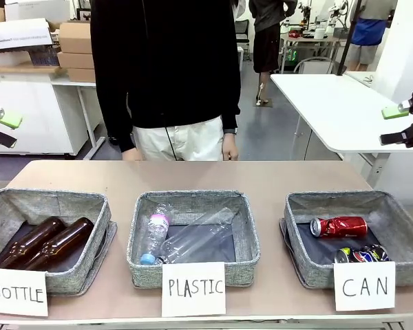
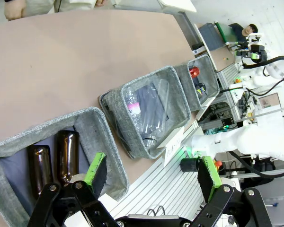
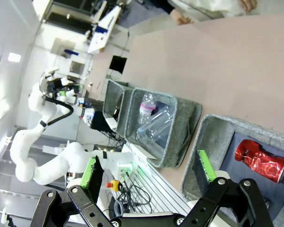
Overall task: Sort the can waste into the basket.
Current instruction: Pick up the can waste from the table and place it in the right Fabric basket.
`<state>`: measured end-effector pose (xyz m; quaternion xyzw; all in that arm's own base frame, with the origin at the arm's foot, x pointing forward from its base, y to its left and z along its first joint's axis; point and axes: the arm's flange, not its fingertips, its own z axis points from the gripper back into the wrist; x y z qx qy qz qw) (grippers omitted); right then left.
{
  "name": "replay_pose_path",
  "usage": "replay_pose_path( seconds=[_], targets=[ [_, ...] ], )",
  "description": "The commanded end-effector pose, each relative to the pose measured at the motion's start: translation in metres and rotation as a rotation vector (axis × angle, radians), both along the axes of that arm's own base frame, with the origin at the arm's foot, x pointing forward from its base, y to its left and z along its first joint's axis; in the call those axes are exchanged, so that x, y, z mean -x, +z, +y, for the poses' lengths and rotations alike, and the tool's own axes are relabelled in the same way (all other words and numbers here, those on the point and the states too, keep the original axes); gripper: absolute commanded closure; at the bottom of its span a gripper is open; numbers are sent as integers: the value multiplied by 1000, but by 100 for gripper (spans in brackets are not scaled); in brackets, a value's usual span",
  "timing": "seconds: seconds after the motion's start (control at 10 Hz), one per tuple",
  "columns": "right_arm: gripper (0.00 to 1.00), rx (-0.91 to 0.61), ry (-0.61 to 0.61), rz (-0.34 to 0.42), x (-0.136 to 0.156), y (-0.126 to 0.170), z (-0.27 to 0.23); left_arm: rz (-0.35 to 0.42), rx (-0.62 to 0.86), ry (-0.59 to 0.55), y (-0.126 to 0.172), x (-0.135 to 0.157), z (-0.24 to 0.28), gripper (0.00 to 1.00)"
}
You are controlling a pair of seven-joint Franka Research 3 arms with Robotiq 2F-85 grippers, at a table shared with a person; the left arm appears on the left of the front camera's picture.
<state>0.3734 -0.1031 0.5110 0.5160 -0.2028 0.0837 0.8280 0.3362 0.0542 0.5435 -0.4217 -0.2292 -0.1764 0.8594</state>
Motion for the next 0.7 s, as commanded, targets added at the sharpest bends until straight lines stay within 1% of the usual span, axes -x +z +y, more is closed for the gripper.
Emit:
replay_pose_path(
  seconds=[0.0,0.6],
  targets=[
    [0,10,-1,8,0,5,-1,-14,-4,-17,0,2,1,0],
    [0,10,-1,8,0,5,-1,-14,-4,-17,0,2,1,0]
  ],
)
